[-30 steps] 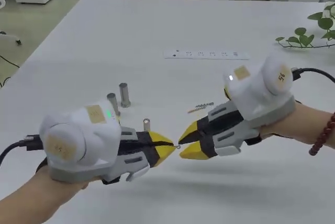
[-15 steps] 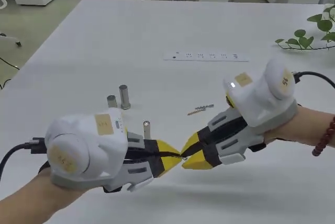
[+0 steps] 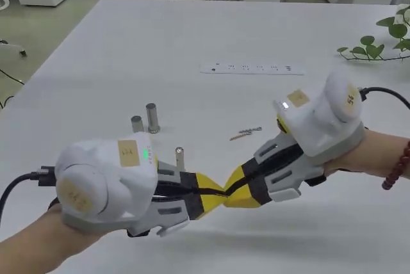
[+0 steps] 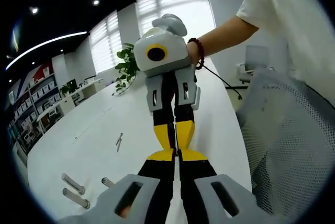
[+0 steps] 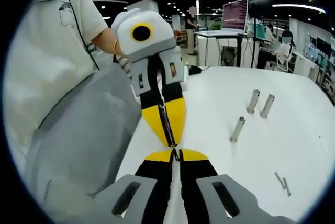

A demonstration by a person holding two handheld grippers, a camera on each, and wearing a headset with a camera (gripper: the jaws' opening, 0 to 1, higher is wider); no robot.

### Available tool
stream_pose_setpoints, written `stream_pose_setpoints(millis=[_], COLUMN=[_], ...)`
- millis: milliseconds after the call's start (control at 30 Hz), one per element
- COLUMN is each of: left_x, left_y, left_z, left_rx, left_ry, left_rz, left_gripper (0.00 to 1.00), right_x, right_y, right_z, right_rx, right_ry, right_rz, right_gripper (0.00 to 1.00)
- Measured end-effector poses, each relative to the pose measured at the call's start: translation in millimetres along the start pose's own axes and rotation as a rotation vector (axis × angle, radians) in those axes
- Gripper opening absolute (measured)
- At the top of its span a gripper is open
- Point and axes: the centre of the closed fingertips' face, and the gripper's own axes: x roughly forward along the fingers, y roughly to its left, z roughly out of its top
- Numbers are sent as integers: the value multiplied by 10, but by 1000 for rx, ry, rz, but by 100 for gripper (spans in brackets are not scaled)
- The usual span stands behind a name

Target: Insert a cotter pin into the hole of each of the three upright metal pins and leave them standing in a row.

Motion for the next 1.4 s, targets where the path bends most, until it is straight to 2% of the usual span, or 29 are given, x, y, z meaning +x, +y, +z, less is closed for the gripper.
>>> stream_pose_setpoints(millis=[367, 500, 700, 867, 967, 1100, 1400], left_x=[3, 10, 0, -27, -65, -133, -272], left_y=[38, 63, 134, 191, 284, 449, 667], left_z=[-1, -12, -43, -87, -132, -211, -409], left_rx=[-42, -41, -81, -107, -139, -195, -269], left_ry=[-19, -17, -19, -21, -23, -29, -15], left_rz=[9, 27, 69, 103, 153, 236, 351], left_gripper=[1, 2, 4, 11, 15, 17, 17], right_x=[-22, -17, -16, -36, -50, -62, -7], right_y=[-25, -51, -128, -209, -283, -402, -579], right_z=[-4, -25, -30, -33, -64, -141, -237], right_rx=[-17, -28, -36, -35, -50, -64, -42], right_ry=[18, 38, 74, 111, 158, 230, 307], right_rz=[1, -4, -24, -55, -81, -114, -150], right_gripper=[2, 2, 2, 2, 2, 2, 2])
